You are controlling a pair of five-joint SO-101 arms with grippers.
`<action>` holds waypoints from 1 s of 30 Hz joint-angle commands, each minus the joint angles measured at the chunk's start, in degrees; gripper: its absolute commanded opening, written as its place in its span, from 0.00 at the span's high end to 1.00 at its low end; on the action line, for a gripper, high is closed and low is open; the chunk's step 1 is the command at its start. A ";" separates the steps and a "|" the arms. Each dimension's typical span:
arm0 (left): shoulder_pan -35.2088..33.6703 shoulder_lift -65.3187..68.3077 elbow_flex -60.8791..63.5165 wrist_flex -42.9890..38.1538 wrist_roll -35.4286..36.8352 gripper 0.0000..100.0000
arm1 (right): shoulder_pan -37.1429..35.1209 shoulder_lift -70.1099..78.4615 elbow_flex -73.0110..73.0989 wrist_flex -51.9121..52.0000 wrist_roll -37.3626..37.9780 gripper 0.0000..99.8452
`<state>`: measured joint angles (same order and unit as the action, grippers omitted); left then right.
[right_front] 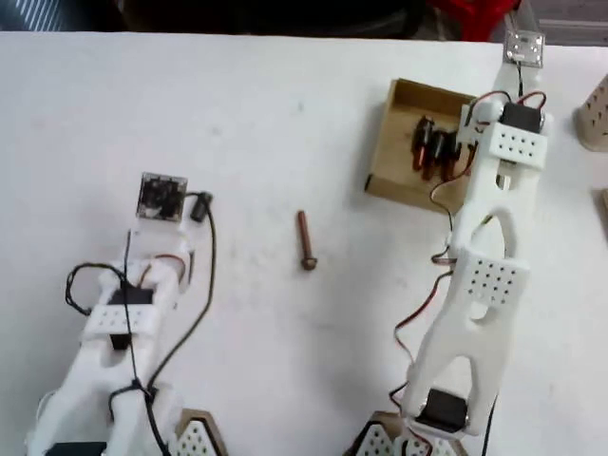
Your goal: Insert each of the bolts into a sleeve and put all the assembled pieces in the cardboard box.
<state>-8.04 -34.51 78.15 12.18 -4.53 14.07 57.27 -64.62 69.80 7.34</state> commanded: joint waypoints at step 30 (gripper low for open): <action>-22.29 0.22 -8.35 -1.05 -0.53 0.98 | -13.41 -14.29 -11.34 28.79 6.42 0.96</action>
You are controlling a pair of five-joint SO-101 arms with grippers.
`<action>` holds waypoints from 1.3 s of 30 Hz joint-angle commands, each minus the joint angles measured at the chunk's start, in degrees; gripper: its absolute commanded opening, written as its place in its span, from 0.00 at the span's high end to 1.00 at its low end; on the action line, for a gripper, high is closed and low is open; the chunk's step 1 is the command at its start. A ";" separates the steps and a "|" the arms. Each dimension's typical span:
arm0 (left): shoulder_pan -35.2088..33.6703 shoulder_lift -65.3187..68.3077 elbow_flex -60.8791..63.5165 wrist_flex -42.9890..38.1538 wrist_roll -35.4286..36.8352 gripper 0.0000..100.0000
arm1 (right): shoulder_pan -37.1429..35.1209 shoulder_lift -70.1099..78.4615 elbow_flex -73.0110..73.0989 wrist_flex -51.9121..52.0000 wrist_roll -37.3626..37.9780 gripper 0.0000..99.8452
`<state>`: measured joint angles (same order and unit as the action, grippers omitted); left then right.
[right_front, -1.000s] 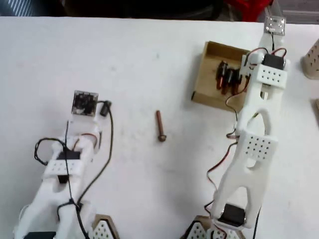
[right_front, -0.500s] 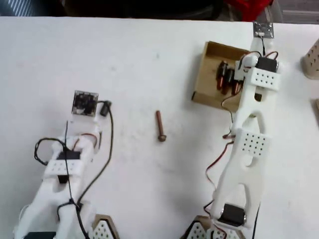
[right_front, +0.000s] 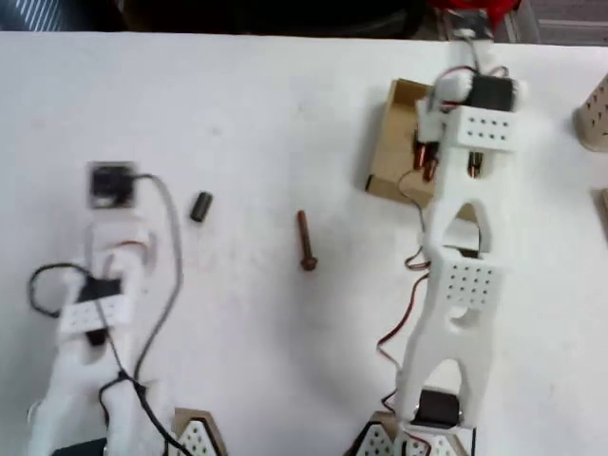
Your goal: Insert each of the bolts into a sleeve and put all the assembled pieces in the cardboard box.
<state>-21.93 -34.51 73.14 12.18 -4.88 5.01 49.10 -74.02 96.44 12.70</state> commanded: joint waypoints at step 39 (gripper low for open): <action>-48.92 35.30 -46.77 7.65 -0.26 0.98 | -49.36 -10.51 34.37 -23.69 -42.20 0.88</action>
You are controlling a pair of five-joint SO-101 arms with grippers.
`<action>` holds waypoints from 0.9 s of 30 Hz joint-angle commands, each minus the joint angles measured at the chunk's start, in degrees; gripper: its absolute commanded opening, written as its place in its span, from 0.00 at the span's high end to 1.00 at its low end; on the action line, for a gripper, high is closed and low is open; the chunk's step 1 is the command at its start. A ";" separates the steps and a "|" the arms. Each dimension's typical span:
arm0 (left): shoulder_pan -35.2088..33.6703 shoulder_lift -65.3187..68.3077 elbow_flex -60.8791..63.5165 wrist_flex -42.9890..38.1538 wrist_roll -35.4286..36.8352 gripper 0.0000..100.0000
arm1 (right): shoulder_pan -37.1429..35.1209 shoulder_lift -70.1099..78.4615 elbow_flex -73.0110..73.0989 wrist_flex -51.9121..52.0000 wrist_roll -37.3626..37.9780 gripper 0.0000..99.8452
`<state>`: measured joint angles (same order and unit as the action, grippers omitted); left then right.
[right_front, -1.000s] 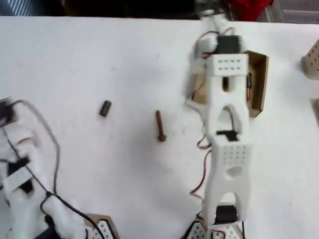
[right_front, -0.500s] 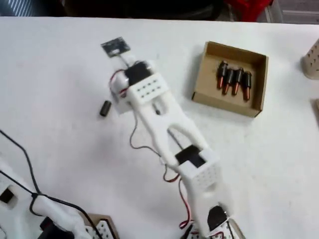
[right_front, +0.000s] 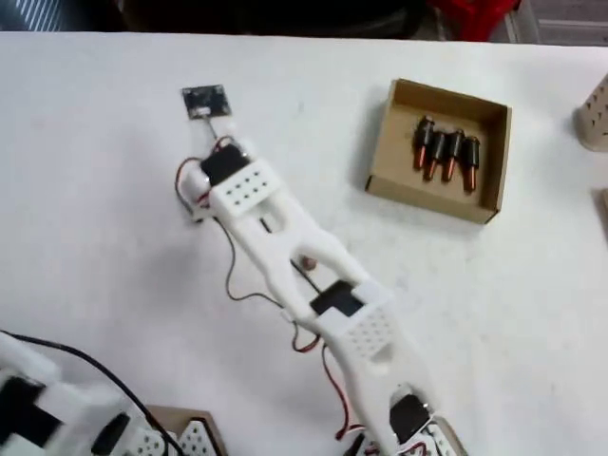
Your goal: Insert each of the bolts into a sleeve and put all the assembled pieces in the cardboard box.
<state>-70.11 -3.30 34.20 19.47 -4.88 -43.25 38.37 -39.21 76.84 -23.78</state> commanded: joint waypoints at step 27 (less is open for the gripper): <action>0.13 6.20 -4.57 -5.80 -0.18 0.98 | -0.13 14.02 -0.44 -22.73 -5.89 0.94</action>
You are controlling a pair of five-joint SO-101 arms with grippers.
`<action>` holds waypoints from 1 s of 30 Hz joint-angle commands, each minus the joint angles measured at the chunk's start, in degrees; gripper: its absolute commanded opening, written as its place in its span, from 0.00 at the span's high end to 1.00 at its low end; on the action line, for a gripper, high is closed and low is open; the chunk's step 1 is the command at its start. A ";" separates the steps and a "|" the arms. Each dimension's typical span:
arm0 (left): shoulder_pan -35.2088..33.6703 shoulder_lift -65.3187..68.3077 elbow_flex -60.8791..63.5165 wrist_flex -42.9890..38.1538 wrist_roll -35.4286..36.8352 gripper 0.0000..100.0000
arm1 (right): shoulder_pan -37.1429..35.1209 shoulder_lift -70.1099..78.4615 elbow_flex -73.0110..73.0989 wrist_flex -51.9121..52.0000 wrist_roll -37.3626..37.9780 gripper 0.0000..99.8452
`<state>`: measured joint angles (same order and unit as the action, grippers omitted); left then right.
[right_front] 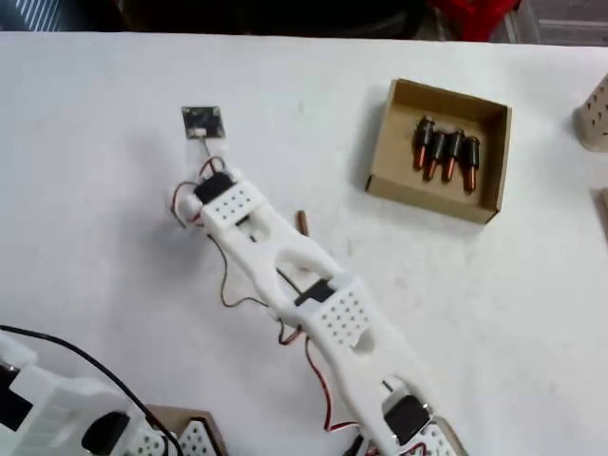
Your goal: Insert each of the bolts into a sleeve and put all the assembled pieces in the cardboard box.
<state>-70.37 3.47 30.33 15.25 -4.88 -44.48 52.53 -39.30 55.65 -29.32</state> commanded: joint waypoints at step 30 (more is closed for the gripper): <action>2.24 -0.66 3.69 -1.14 -0.09 0.98 | -0.31 -11.74 -6.24 42.33 19.43 0.98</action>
<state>-70.29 3.47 34.11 15.16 -4.88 -43.78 46.46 -43.52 95.21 -10.95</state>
